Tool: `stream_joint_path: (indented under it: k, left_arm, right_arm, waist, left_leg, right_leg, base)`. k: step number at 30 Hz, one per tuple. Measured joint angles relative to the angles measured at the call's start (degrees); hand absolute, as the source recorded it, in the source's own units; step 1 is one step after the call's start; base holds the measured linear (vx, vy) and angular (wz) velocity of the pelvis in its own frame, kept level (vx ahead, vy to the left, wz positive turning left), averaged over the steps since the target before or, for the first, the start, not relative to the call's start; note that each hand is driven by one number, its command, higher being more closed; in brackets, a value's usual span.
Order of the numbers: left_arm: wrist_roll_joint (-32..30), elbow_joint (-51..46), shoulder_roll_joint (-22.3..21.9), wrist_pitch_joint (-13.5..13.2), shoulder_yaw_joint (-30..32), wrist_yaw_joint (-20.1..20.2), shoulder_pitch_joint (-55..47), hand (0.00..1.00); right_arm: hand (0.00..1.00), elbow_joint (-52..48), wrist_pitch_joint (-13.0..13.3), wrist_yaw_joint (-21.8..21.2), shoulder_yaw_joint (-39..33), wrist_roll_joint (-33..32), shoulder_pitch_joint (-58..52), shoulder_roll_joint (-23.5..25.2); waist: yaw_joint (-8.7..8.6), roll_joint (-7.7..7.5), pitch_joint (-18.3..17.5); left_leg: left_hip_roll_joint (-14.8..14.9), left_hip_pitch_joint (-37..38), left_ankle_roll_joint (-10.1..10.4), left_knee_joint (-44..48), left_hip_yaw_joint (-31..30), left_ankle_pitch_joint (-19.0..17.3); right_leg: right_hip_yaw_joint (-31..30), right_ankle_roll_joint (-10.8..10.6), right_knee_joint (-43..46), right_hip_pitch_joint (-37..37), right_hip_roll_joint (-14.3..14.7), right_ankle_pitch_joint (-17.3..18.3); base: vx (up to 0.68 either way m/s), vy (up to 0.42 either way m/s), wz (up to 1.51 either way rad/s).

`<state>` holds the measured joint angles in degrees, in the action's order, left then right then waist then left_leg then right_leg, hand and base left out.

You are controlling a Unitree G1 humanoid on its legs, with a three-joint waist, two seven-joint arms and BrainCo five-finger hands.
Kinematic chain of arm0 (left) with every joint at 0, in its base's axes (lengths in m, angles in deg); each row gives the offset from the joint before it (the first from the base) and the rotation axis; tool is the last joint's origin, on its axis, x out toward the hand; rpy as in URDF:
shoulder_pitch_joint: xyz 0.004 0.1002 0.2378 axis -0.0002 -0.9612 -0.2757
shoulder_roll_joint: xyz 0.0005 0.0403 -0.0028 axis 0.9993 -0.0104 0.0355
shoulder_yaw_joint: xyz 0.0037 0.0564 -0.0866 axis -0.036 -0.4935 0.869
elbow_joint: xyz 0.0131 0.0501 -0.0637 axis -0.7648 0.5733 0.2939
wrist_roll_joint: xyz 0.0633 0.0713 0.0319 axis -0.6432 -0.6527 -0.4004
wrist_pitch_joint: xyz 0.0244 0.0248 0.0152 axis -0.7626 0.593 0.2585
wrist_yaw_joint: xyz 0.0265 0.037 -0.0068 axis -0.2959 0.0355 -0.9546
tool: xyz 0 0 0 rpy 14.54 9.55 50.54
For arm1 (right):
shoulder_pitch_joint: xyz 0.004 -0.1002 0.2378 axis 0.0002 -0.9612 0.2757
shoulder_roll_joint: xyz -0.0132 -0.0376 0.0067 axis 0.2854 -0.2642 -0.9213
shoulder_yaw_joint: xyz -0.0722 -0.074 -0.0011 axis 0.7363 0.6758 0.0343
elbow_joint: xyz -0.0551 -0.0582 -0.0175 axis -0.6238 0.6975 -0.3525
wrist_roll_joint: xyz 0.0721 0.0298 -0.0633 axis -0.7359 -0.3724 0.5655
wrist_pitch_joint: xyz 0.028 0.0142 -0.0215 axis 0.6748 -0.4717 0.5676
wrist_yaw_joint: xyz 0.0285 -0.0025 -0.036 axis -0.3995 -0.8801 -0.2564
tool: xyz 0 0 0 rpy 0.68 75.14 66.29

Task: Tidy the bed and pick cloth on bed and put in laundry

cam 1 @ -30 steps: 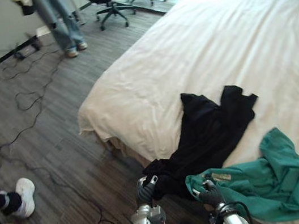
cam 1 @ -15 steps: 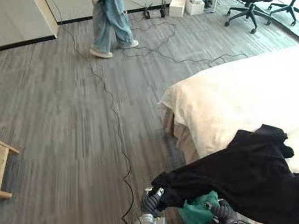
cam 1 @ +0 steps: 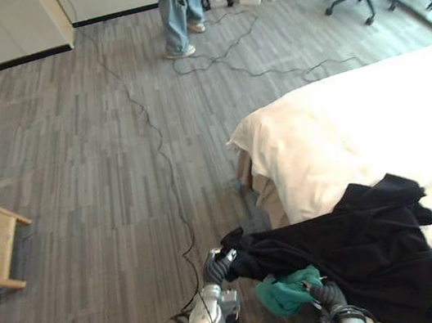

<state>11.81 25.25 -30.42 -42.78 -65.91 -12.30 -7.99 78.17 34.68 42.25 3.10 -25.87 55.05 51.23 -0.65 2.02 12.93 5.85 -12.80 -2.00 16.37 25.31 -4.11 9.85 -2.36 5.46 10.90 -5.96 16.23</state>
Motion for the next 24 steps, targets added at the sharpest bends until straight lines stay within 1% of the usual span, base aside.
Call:
stream_joint_path:
  k: [1, 2, 3, 4, 5, 6, 7, 8, 9, 10, 11, 12, 13, 14, 15, 16, 17, 18, 19, 20, 21, 22, 23, 24]
  left_arm:
    - [0.01, 0.56, -0.02, 0.01, 0.56, 0.41, 0.06, 1.00]
    - [-0.14, 1.26, 0.16, -0.04, 1.55, 0.57, -0.09, 1.00]
    - [-0.21, 1.47, 0.30, -0.04, 2.24, 0.56, -0.50, 1.00]
    - [-0.22, 1.47, 0.28, -0.03, 2.94, 0.55, -0.80, 1.00]
    - [-0.30, 1.40, 0.36, -0.03, 4.39, 0.53, -1.67, 1.00]
    - [-0.79, 1.46, 0.44, 0.08, 5.81, 0.51, -2.73, 1.00]
    - [-0.89, 1.45, 0.51, 0.08, 6.04, 0.51, -2.95, 1.00]
    - [-1.61, 1.51, 1.15, 0.06, 7.43, 0.51, -4.44, 1.00]
    - [-2.25, 2.06, 1.67, 0.07, 7.86, 0.51, -5.41, 1.00]
    - [-2.52, 2.28, 1.97, 0.07, 7.96, 0.49, -5.56, 1.00]
    - [-2.50, 2.71, 2.54, 0.25, 7.98, 0.46, -5.47, 1.00]
    - [-2.47, 2.72, 2.64, 0.12, 7.25, 0.24, -5.30, 1.00]
    - [-2.42, 2.89, 2.81, 0.11, 6.85, -0.10, -5.28, 1.00]
    - [-2.41, 4.00, 3.25, 0.07, 5.87, -0.72, -5.08, 1.00]
    - [-2.41, 4.47, 3.29, 0.07, 5.34, -0.71, -4.83, 1.00]
    - [-2.40, 4.99, 3.16, 0.06, 4.33, -0.69, -4.79, 1.00]
    - [-2.40, 4.99, 3.19, 0.02, 2.97, -0.68, -4.55, 1.00]
    - [-2.36, 4.96, 3.13, 0.00, 2.42, -0.54, -4.19, 1.00]
    - [-2.32, 4.88, 3.17, -0.11, 1.20, -0.48, -3.71, 1.00]
    - [-2.32, 4.80, 3.23, -0.21, 0.82, -0.34, -3.73, 1.00]
    - [-2.32, 4.72, 3.26, -0.40, 0.58, -0.01, -3.88, 1.00]
    - [-2.33, 4.94, 3.60, -0.43, 0.72, 0.71, -4.18, 1.00]
    - [-2.39, 6.26, 1.40, -0.05, 0.09, 0.99, -1.97, 1.00]
    - [-2.42, 6.14, 1.21, -0.09, -0.48, 1.09, -0.89, 1.00]
  right_arm:
    - [1.00, -0.02, -0.01, 0.23, 0.06, 0.77, 0.42, -0.50]
    - [1.00, -0.38, -0.01, 0.46, 0.17, 1.68, 1.43, -0.92]
    - [1.00, -1.79, -0.02, 0.65, 0.26, 1.87, 1.97, -0.91]
    - [1.00, -2.57, -0.02, 0.77, 0.29, 1.97, 2.44, -0.87]
    - [1.00, -4.35, -0.02, 1.07, 0.16, 2.48, 2.89, -0.79]
    - [1.00, -5.72, -0.01, 1.02, 0.19, 3.36, 3.54, -0.56]
    - [1.00, -6.01, -0.01, 1.02, 0.18, 3.42, 3.54, -0.47]
    - [1.00, -6.51, 0.15, 1.00, 0.26, 3.78, 3.92, 0.30]
    - [1.00, -6.53, 0.16, 1.01, 0.16, 3.76, 3.92, 0.91]
    - [1.00, -6.57, 0.16, 0.96, 0.16, 3.75, 3.80, 1.09]
    - [1.00, -6.71, 0.16, 0.86, -0.25, 3.75, 3.69, 1.33]
    - [1.00, -6.75, 0.15, 0.51, -0.64, 3.76, 2.56, 1.27]
    - [1.00, -6.79, 0.16, 0.23, -0.81, 3.75, 2.56, 1.24]
    - [1.00, -7.76, 0.16, 0.07, -1.33, 3.74, 2.12, 1.21]
    - [1.00, -8.73, 0.16, 0.00, -1.57, 3.74, 1.56, 1.20]
    - [1.00, -10.87, 0.22, -0.11, -2.33, 3.73, 0.49, 1.21]
    - [1.00, -12.40, 0.33, -0.11, -2.91, 3.70, 0.37, 1.21]
    - [1.00, -13.13, 0.35, -0.10, -3.22, 3.49, 0.49, 1.20]
    - [1.00, -13.84, 0.63, -0.08, -3.80, 3.05, 0.54, 1.13]
    - [1.00, -14.27, 0.67, -0.08, -3.94, 3.04, 0.38, 1.09]
    - [1.00, -15.07, 0.72, -0.08, -4.06, 3.03, -0.22, 1.08]
    - [1.00, -15.86, 1.03, -0.05, -4.28, 3.01, -1.36, 0.76]
    - [1.00, -15.02, 0.97, -0.06, -5.75, 3.02, 2.46, -0.61]
    - [1.00, -15.05, 0.95, -0.04, -6.96, 3.04, 3.19, -0.21]
  waist:
    - [0.05, 0.23, 0.03]
    - [0.65, 0.18, 0.07]
    - [2.11, -0.39, 0.03]
    - [2.87, -0.69, 0.09]
    - [3.73, -1.30, 0.16]
    - [4.33, -2.15, 0.36]
    - [4.62, -2.43, 0.34]
    - [5.35, -3.81, -0.15]
    - [5.23, -4.69, -0.43]
    - [4.90, -5.26, -0.67]
    - [4.09, -6.42, -0.64]
    - [3.31, -6.43, -0.64]
    - [2.97, -6.01, -0.42]
    - [2.17, -4.54, -0.04]
    - [1.39, -3.45, -0.06]
    - [0.27, -1.68, 0.09]
    - [-0.88, 0.29, 0.48]
    - [-1.76, 0.76, 0.66]
    - [-2.27, 1.17, 0.80]
    - [-2.37, 0.95, 0.63]
    - [-2.50, -0.18, 0.04]
    - [-2.94, 0.01, -0.03]
    - [-1.60, 3.46, 0.72]
    - [-1.56, 3.34, 1.17]
  left_leg:
    - [0.68, -0.81, -0.16, 1.01, 1.40, -0.09]
    - [1.25, -2.16, -1.07, 2.32, 3.06, -0.66]
    - [1.28, -3.64, -1.96, 3.50, 2.99, -1.24]
    - [1.25, -4.42, -2.41, 4.50, 2.93, -1.42]
    - [1.19, -5.05, -2.95, 6.91, 3.46, -2.89]
    - [1.25, -5.17, -3.65, 9.30, 3.55, -4.56]
    - [1.28, -5.19, -3.63, 9.95, 3.59, -5.03]
    - [1.61, -4.82, -3.95, 12.69, 3.95, -7.42]
    - [0.41, -2.24, -2.98, 11.42, 3.15, -9.72]
    - [-0.57, -0.79, -2.31, 9.70, 1.80, -10.55]
    - [-2.51, 2.03, -2.27, 6.64, -1.77, -10.59]
    - [-3.04, 5.47, -2.29, 3.46, -4.79, -11.03]
    - [-3.00, 7.41, -1.97, 2.10, -6.34, -11.18]
    - [-2.16, 12.04, -0.90, -1.07, -8.96, -11.03]
    - [-1.51, 14.31, -0.56, -2.58, -10.38, -10.92]
    - [0.23, 18.09, -0.04, -5.19, -12.12, -10.61]
    - [2.11, 20.25, 0.21, -5.72, -13.39, -10.47]
    - [3.44, 21.29, 0.23, -5.36, -14.25, -10.47]
    - [6.08, 23.98, 3.33, -5.37, -14.24, -10.37]
    - [6.94, 25.15, 5.39, -5.33, -14.20, -10.58]
    - [7.44, 26.42, 7.75, -5.27, -13.99, -10.99]
    - [8.72, 28.26, 10.99, -4.96, -14.02, -11.64]
    - [11.08, 27.37, 13.15, -4.56, -14.18, -12.90]
    - [9.89, 27.23, 12.93, -5.83, -14.45, -12.65]
  right_leg:
    - [1.13, -0.12, -0.05, 0.11, 0.03, 0.09]
    - [3.48, -0.45, 0.00, 0.12, -0.11, 0.86]
    - [4.98, -1.29, 0.17, -0.01, -0.36, 0.74]
    - [5.67, -1.68, 0.21, -0.02, -0.57, 0.22]
    - [7.46, -2.56, -0.06, 0.60, -0.85, -0.49]
    - [8.72, -3.75, -0.40, 2.19, -1.04, -1.10]
    - [8.95, -4.03, -0.34, 2.50, -1.06, -1.26]
    - [10.36, -4.64, 4.19, 2.80, -1.30, -1.60]
    - [11.67, -4.70, 14.33, 0.36, -2.48, -1.66]
    - [12.35, -5.62, 21.26, -1.72, -3.53, -2.66]
    - [11.93, -3.36, 35.40, -6.82, -6.29, -9.78]
    - [9.94, -3.15, 47.02, -11.76, -7.37, -14.44]
    - [9.26, -2.28, 50.95, -14.04, -7.33, -11.72]
    - [8.93, -1.28, 55.12, -18.01, -7.22, -7.22]
    - [9.22, -1.21, 55.55, -20.24, -7.02, -5.58]
    - [9.54, -0.52, 54.59, -24.59, -6.61, -3.03]
    - [9.98, -0.01, 50.86, -29.83, -6.86, -1.25]
    - [10.03, 0.00, 46.01, -32.91, -7.12, -1.26]
    - [9.05, -0.27, 31.54, -36.91, -6.19, -4.11]
    - [8.39, -0.18, 23.62, -37.37, -5.59, -7.56]
    - [7.42, 0.82, 14.82, -36.89, -5.41, -13.01]
    - [6.82, 3.22, 9.29, -35.34, -4.77, -28.24]
    - [7.14, 4.87, 11.39, -35.26, -1.54, -25.28]
    - [6.90, 4.95, 13.69, -35.74, -2.04, -23.57]
  base:
    - [0.07, -0.020, 1.16]
    - [0.12, -0.015, 1.01]
    - [0.15, -0.019, 0.90]
    - [0.24, 0.008, 0.74]
    - [0.32, 0.036, 0.68]
    - [0.35, 0.051, 0.59]
    - [0.39, 0.061, 0.60]
    - [0.52, 0.141, 0.67]
    - [0.44, 0.129, 0.86]
    - [0.57, 0.138, 1.21]
    - [0.41, 0.031, 1.42]
    - [0.53, 0.019, 1.41]
    - [0.61, -0.062, 1.18]
    - [0.63, -0.081, 0.85]
    - [0.78, -0.141, 1.03]
    - [0.65, -0.200, 1.02]
    - [0.78, -0.320, 1.07]
    - [0.78, -0.414, 1.06]
    - [0.67, -0.407, 0.81]
    - [0.58, -0.372, 0.69]
    - [0.65, -0.408, 0.58]
    - [0.89, -0.539, 0.17]
    - [0.80, -0.481, 0.06]
    - [0.60, -0.402, -0.14]
